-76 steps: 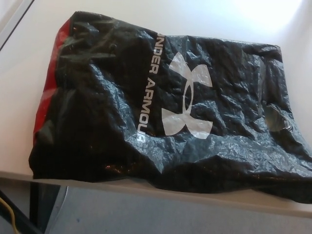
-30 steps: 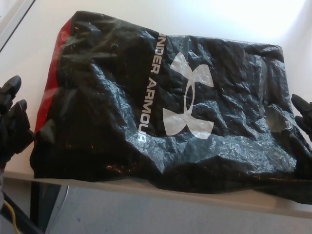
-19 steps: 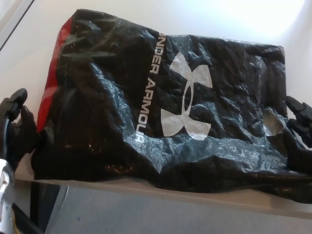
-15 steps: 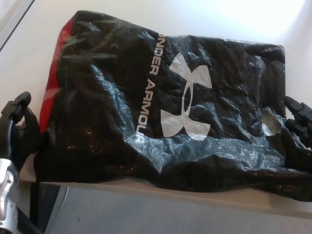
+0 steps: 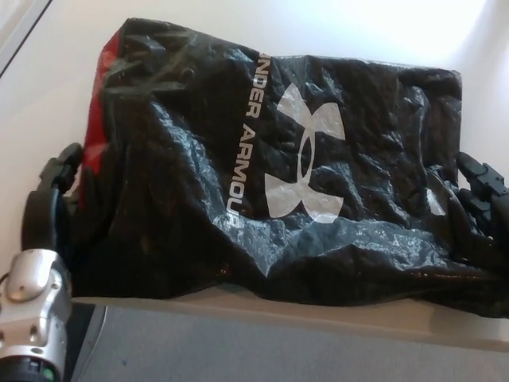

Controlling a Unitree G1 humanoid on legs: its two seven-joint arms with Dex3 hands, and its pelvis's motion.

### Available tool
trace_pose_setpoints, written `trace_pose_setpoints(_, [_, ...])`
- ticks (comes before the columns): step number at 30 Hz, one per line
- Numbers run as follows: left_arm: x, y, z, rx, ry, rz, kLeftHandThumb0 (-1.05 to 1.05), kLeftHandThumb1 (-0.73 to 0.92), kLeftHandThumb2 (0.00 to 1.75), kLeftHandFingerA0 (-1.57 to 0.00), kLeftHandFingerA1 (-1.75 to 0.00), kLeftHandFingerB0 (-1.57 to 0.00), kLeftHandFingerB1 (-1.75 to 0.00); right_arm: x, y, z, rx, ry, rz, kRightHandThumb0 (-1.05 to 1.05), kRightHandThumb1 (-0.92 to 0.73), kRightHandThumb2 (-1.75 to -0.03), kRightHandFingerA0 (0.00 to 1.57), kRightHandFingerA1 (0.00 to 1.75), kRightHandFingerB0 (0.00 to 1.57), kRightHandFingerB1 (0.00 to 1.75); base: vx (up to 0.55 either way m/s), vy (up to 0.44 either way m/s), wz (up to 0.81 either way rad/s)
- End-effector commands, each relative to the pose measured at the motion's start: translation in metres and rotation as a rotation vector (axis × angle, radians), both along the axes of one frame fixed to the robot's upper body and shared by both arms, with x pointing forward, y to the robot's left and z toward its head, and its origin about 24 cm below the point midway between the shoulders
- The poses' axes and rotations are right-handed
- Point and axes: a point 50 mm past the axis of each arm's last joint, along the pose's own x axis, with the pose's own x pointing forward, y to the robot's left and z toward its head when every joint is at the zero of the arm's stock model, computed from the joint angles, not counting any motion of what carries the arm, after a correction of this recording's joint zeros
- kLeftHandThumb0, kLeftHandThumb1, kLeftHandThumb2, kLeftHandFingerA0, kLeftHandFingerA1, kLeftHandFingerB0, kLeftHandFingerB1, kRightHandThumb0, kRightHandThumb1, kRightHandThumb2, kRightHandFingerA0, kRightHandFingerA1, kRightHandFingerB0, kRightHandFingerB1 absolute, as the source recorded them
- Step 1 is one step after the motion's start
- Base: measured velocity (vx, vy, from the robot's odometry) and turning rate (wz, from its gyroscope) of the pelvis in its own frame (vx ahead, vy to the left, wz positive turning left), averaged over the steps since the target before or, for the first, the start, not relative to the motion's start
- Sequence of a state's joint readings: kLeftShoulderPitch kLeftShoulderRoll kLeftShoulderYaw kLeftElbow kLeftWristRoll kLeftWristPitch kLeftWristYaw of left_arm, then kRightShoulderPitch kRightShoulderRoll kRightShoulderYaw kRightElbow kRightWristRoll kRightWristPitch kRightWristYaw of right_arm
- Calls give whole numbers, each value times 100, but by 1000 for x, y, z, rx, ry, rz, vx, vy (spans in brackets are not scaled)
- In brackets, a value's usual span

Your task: A plastic bag is kept in the middle of the desk and the robot uses both its hands to grab the bag from the left and right and brings its hands close together to compress the bag

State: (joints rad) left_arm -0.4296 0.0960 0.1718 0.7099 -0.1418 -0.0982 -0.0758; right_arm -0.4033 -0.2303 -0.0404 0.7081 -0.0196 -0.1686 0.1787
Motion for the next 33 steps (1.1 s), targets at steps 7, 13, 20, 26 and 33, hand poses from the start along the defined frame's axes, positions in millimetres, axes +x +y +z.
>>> trace_pose_setpoints(7, [10,-75,2,-13,-20,-49,-70,88,122,0,-26,-1,-23,19,84,-10,188,-3,11,-93,-77,-112,0,16,0,6,0,0,0])
trace_pose_setpoints(13, [6,-93,2,-10,-66,22,-72,89,113,0,-13,0,-13,22,115,-9,242,-8,34,-93,-80,-115,1,23,0,8,0,0,0])
trace_pose_setpoints(20, [0,-117,-2,-28,-89,31,-71,87,108,0,-13,0,-17,17,145,-15,349,25,59,-95,-84,-120,0,19,0,6,0,0,0])
trace_pose_setpoints(26, [-2,-130,6,-24,-167,-39,-73,89,119,0,-6,0,-11,16,166,-7,315,-11,165,-96,-89,-124,0,13,0,4,0,0,0])
trace_pose_setpoints(33, [-2,-133,19,-58,-243,-129,-76,89,118,0,-6,0,-10,13,172,4,248,-92,291,-89,-88,-122,0,10,0,8,0,0,0])
